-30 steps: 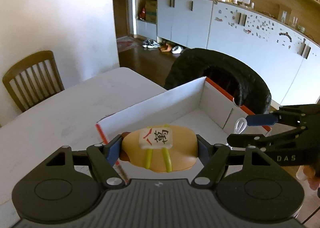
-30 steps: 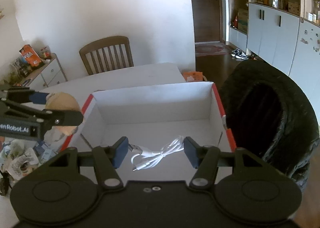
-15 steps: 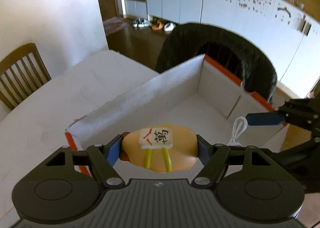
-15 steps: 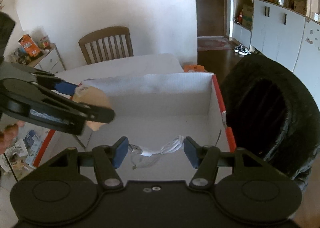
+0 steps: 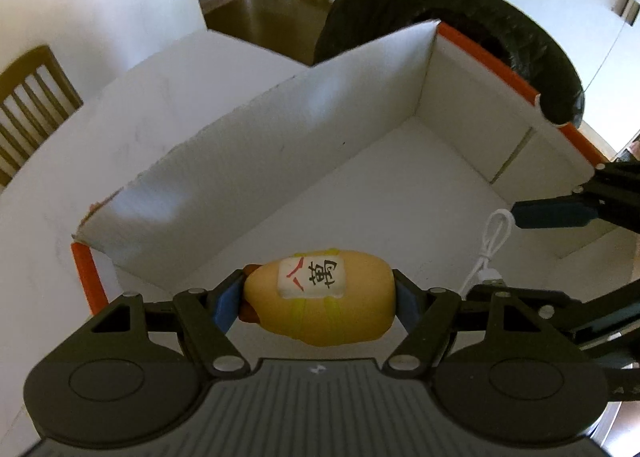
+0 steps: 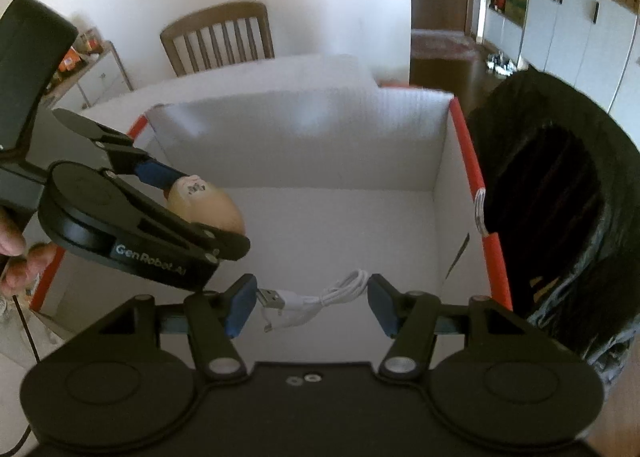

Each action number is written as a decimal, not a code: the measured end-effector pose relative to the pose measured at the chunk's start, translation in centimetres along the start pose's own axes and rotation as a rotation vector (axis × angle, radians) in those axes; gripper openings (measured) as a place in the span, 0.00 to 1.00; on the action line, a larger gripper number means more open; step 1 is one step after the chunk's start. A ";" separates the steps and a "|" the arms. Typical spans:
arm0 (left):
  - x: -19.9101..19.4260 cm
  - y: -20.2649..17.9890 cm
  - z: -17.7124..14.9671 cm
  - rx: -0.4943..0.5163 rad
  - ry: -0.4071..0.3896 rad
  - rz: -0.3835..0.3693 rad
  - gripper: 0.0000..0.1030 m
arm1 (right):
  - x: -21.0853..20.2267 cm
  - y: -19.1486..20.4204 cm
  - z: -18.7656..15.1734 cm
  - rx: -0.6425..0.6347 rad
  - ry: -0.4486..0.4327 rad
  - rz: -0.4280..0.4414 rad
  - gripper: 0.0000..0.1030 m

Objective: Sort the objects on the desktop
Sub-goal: 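Carry the chick toy and cable into the red shoebox with both tools, then open both grippers to release the toy and cable into the box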

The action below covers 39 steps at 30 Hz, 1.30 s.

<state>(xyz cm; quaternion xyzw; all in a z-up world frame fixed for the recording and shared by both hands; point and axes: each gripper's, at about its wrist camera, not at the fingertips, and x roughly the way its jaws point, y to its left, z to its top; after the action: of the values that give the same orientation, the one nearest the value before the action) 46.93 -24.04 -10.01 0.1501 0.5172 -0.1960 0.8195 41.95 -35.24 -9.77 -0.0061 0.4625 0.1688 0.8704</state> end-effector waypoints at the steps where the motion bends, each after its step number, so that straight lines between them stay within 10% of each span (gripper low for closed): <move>1: 0.3 0.1 0.0 -0.006 0.008 -0.004 0.73 | 0.2 0.0 0.0 -0.002 0.011 -0.004 0.59; 20: 3.0 0.4 -0.1 0.004 0.145 -0.022 0.73 | 2.2 -0.2 0.5 0.027 0.140 0.021 0.62; 39: 1.0 1.2 -1.2 -0.042 0.089 -0.011 0.75 | 0.6 -0.5 0.5 0.041 0.107 0.040 0.76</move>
<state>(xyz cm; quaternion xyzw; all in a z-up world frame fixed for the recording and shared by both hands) 46.98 -22.61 -11.34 0.1386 0.5580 -0.1827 0.7975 42.84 -35.47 -10.04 0.0119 0.5116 0.1762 0.8409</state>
